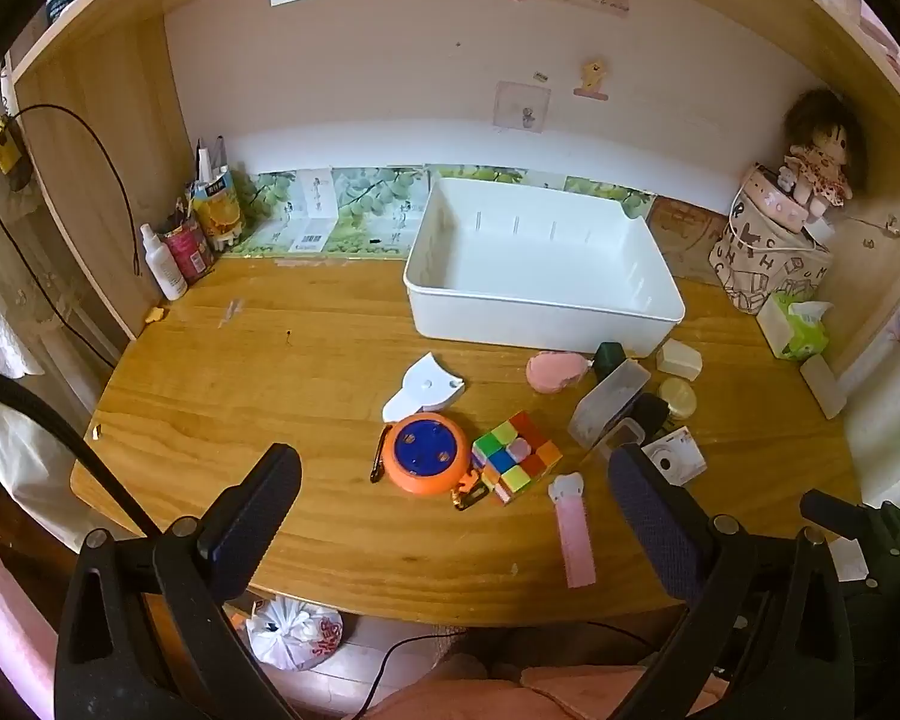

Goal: Organize rigid objects
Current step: 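Move both tools toward the pink strip and the white lens-printed box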

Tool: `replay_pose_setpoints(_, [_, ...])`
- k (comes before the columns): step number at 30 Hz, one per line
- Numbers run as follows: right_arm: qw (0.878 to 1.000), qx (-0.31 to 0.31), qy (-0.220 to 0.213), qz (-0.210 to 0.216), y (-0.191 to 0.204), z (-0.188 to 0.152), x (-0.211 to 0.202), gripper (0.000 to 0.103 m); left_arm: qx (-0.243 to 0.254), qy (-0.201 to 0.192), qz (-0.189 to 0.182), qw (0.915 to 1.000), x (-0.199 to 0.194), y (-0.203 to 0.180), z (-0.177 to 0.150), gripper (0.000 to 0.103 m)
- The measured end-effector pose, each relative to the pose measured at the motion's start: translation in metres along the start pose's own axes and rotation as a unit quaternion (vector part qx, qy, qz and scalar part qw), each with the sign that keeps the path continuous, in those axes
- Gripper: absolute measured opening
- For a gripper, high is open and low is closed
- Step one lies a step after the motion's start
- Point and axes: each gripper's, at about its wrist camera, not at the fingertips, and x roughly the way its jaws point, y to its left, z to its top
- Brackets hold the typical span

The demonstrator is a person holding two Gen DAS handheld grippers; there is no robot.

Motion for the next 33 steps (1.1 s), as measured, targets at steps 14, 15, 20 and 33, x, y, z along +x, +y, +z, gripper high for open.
replay_pose_setpoints(14, [0.997,0.066,0.049,-0.015,0.012,-0.029,0.008,0.103,0.007,0.045,-0.050,0.9977,0.011,0.026,-0.013,0.102])
replay_pose_setpoints(15, [0.996,0.071,0.052,-0.015,0.013,-0.033,0.009,0.103,0.011,0.047,-0.057,0.9972,0.011,0.026,-0.015,0.102])
replay_pose_setpoints(20, [0.992,0.103,0.071,-0.011,0.008,-0.043,0.014,0.103,0.026,0.057,-0.073,0.9954,0.014,0.027,-0.018,0.102])
replay_pose_setpoints(33, [0.982,0.157,0.108,-0.006,-0.018,-0.047,0.028,0.103,0.057,0.128,-0.117,0.9832,0.043,0.005,-0.025,0.102])
